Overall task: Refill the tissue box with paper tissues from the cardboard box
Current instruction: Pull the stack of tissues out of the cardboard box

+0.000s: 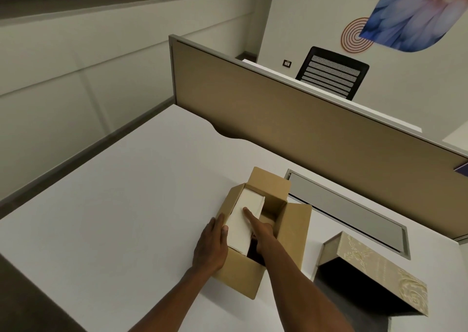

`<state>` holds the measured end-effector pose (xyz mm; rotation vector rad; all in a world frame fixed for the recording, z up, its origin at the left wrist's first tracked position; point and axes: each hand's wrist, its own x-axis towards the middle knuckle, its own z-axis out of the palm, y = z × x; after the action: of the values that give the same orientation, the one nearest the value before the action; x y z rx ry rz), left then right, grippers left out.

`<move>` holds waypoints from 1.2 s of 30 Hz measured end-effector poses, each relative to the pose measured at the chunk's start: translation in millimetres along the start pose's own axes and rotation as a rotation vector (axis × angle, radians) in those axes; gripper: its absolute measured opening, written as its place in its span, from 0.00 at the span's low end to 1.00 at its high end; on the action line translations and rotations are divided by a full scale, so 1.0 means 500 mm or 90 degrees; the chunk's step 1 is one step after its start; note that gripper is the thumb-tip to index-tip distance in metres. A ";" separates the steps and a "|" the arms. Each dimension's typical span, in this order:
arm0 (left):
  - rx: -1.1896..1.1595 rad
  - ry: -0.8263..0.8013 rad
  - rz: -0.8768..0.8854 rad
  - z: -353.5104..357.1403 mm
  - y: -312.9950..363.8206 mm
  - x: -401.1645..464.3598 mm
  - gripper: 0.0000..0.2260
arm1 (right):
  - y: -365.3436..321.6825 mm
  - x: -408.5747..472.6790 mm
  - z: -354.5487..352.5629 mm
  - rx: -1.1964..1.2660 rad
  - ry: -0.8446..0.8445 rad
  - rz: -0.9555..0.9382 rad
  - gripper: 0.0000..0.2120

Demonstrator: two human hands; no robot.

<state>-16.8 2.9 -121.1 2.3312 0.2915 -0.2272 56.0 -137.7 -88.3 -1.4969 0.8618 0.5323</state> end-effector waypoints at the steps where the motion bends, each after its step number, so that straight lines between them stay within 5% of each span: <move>1: 0.001 0.000 0.001 0.000 0.000 0.000 0.25 | -0.001 0.000 -0.001 -0.009 0.000 0.000 0.35; 19: -0.013 0.014 -0.017 0.001 -0.010 -0.001 0.25 | 0.012 -0.020 0.027 -0.028 0.032 -0.055 0.35; 29: 0.023 0.002 -0.011 -0.006 0.004 -0.007 0.25 | 0.012 -0.015 0.016 0.037 0.037 0.004 0.42; 36: 0.058 -0.026 -0.011 -0.015 0.007 -0.006 0.26 | -0.008 0.004 0.011 0.086 0.004 0.031 0.38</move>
<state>-18.4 5.4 -112.7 2.4119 0.2875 -0.3021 61.1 -132.6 -87.9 -1.3578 0.9238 0.4955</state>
